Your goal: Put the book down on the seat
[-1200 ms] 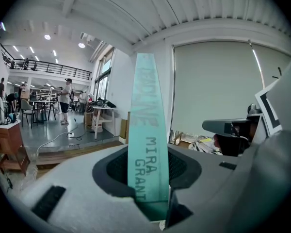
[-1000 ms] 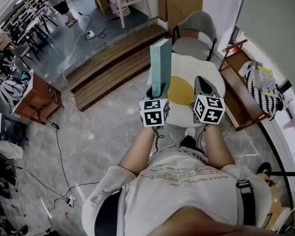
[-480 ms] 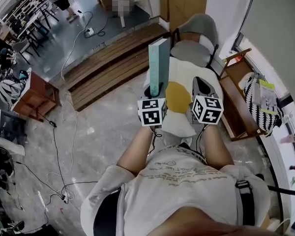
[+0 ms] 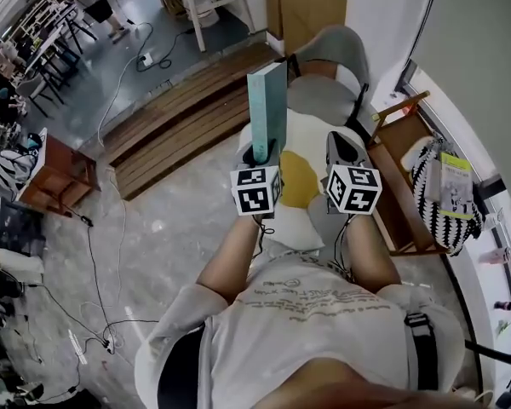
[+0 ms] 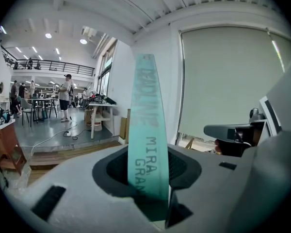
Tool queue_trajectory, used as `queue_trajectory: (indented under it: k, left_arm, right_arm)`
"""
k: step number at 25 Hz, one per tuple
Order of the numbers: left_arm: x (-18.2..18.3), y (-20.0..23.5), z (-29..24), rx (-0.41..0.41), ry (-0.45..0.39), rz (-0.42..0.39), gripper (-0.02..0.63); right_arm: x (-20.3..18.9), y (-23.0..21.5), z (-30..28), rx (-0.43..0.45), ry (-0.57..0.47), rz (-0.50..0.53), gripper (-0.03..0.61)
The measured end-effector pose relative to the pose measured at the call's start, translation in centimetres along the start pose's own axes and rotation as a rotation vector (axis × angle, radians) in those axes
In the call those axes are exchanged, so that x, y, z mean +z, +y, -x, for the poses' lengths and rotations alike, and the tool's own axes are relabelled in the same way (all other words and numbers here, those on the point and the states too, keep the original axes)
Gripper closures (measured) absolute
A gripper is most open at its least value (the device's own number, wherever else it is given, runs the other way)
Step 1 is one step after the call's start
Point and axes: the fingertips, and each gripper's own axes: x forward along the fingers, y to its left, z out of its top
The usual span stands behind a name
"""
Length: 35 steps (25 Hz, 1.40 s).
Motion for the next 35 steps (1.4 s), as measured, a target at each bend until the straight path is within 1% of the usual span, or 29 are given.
queue_trajectory:
  k: [5, 12, 18, 23, 28, 35]
  left_arm:
    - [0.2, -1.5, -2.8, 0.007, 0.014, -0.017, 0.454]
    - [-0.5, -1.1, -5.2, 0.018, 0.046, 0.001, 0.454]
    - [-0.5, -1.0, -6.9, 0.022, 0.048, 0.004, 0.454]
    - [-1.0, -0.6, -7.6, 0.013, 0.069, 0.005, 0.454]
    - [-0.6, -0.2, -9.1, -0.012, 0.076, -0.007, 0.454]
    - [-0.3, -0.2, -11.6, -0.075, 0.091, -0.039, 0.454]
  right_arm:
    - [0.1, -2.5, -2.0, 0.022, 0.004, -0.021, 0.551]
    - [-0.4, -3.1, -4.2, 0.051, 0.03, -0.015, 0.551]
    - [-0.6, -4.3, -5.7, 0.042, 0.053, -0.02, 0.551]
    - [-1.0, -3.9, -6.5, 0.044, 0.071, -0.01, 0.551]
    - [-0.7, -4.6, -7.3, 0.011, 0.066, -0.014, 0.551]
    - [-0.4, -6.1, -8.4, -0.062, 0.057, -0.029, 0.551]
